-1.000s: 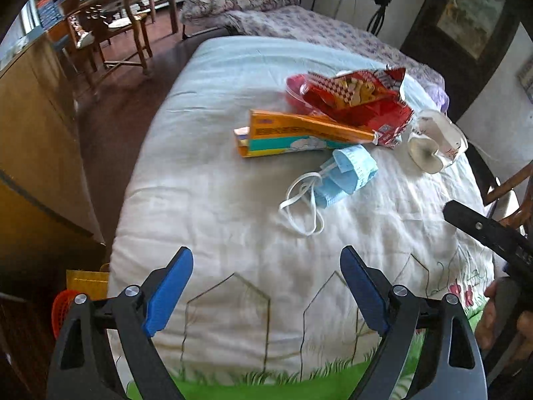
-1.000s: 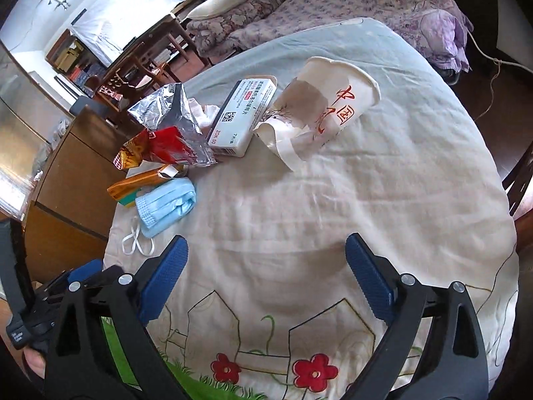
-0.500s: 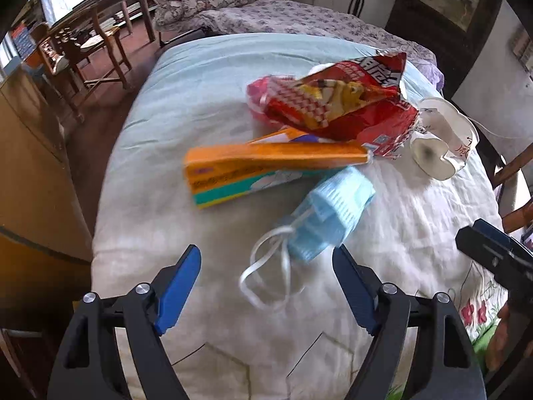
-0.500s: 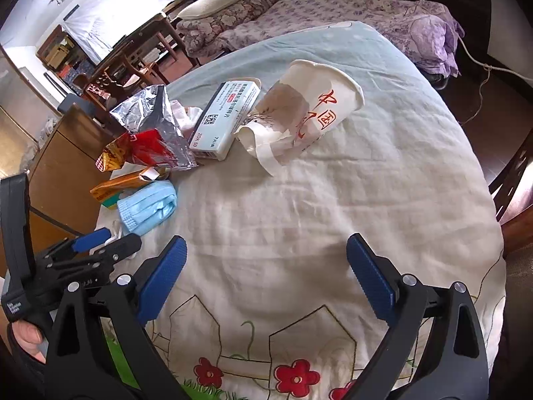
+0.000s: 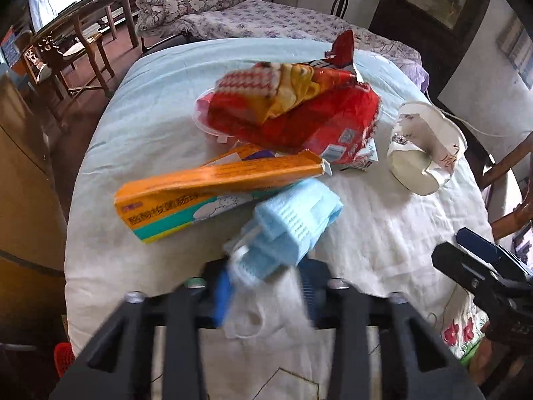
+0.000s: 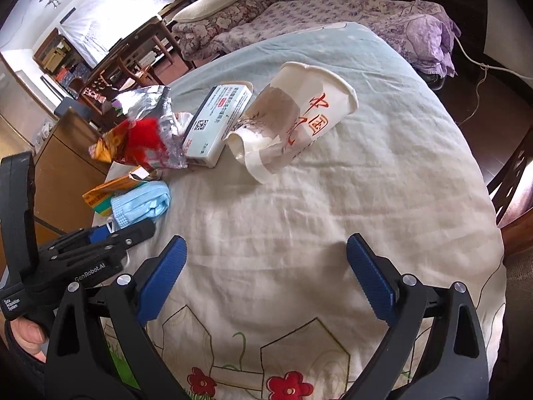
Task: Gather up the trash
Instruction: 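Grasp the blue face mask with the left gripper while the right gripper grasps the white paper cup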
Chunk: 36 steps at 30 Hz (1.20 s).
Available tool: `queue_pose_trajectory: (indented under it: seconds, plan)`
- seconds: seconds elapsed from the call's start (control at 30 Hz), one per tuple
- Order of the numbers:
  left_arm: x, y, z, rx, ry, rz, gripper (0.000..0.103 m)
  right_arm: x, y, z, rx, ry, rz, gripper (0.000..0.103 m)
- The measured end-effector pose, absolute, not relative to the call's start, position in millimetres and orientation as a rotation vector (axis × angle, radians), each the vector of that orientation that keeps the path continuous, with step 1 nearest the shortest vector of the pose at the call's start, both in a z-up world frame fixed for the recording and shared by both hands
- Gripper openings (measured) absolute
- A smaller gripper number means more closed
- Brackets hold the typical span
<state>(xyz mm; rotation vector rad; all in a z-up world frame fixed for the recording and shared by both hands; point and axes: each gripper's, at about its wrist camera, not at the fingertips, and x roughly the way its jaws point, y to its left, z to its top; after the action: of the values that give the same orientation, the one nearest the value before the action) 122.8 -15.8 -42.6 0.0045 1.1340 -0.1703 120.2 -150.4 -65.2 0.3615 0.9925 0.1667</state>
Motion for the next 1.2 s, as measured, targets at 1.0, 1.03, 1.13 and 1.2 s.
queue_pose_trajectory:
  seconds: [1.0,1.03,1.13,1.2]
  plan:
    - [27,49,-33,-0.216,1.098,-0.065,0.012,187,-165,-67,0.544,0.926,0.043,0.093]
    - [28,48,-33,-0.215,1.098,-0.065,0.012,189,-164,-65,0.545,0.911,0.051,0.093]
    - [29,47,-34,-0.215,1.104,-0.065,0.013,196,-160,-64,0.545,0.904,0.061,0.092]
    - [29,47,-35,-0.215,1.107,-0.064,0.013,200,-159,-66,0.540,0.916,0.048,0.084]
